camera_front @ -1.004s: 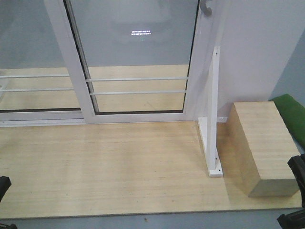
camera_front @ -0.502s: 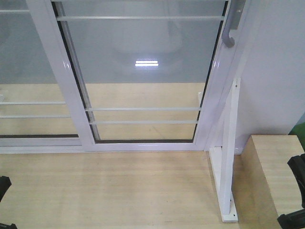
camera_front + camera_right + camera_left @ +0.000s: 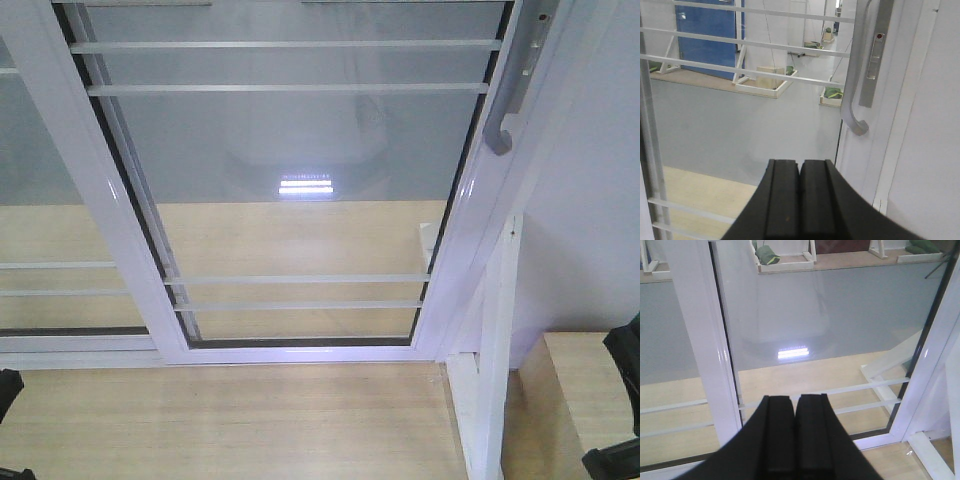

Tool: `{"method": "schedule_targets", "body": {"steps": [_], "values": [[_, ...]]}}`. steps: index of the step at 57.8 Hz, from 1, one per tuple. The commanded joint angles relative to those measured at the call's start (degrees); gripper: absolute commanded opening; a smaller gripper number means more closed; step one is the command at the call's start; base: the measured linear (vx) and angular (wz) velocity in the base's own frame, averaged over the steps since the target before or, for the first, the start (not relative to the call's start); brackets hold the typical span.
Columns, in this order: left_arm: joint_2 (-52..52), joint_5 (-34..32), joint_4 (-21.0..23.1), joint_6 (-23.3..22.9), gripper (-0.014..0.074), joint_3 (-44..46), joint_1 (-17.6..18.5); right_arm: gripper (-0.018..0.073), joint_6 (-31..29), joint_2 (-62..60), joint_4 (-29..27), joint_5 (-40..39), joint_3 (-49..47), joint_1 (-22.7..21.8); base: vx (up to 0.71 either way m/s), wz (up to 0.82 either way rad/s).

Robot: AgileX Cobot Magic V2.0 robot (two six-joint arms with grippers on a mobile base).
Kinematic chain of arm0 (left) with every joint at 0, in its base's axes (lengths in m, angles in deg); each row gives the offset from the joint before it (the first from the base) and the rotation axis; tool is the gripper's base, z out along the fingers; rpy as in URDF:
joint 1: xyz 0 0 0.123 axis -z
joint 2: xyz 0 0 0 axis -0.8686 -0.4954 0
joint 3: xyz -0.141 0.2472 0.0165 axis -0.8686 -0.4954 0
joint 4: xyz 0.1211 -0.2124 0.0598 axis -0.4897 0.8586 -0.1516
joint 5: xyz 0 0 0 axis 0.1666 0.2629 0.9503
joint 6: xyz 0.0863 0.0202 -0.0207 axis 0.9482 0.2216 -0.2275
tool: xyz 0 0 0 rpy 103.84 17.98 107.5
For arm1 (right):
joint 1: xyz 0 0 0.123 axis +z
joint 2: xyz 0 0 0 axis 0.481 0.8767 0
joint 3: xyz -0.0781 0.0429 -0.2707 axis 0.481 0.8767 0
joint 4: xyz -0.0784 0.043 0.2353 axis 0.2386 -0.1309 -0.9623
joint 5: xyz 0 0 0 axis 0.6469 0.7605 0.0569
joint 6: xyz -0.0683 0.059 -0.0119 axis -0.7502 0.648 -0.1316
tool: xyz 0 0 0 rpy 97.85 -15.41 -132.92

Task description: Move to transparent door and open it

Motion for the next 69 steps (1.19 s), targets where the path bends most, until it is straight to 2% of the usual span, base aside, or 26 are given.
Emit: {"method": "schedule_targets", "body": {"steps": [1, 21, 34, 62, 69], "values": [[0.76, -4.09, 0.88, -0.04, -0.0006, -0.85, -0.09, -0.0009, -0.58, -0.93, 0.11, -4.75, 0.24, 0.06, 0.19, 0.05], [-1.25, -5.87, 0.83, -0.04, -0.0006, -0.52, -0.09, -0.0009, -0.58, 1.29, 0.11, -5.33, 0.17, 0.06, 0.10, 0.02], [-1.86, -5.36, 0.83, -0.04, -0.0006, -0.52, -0.09, -0.0009, -0.58, 2.24, 0.11, -2.75, 0.17, 0.06, -0.02, -0.01], [-1.93, -5.47, 0.75, 0.08, -0.0006, -0.52, -0.09, -0.0009, -0.58, 2.44, 0.11, -2.83, 0.17, 0.06, 0.00, 0.00], [-1.93, -8.81, -4.57, 3.85, -0.0006, -0.52, -0.09, -0.0009, -0.58, 2.44, 0.11, -2.83, 0.17, 0.06, 0.00, 0.00]]}}
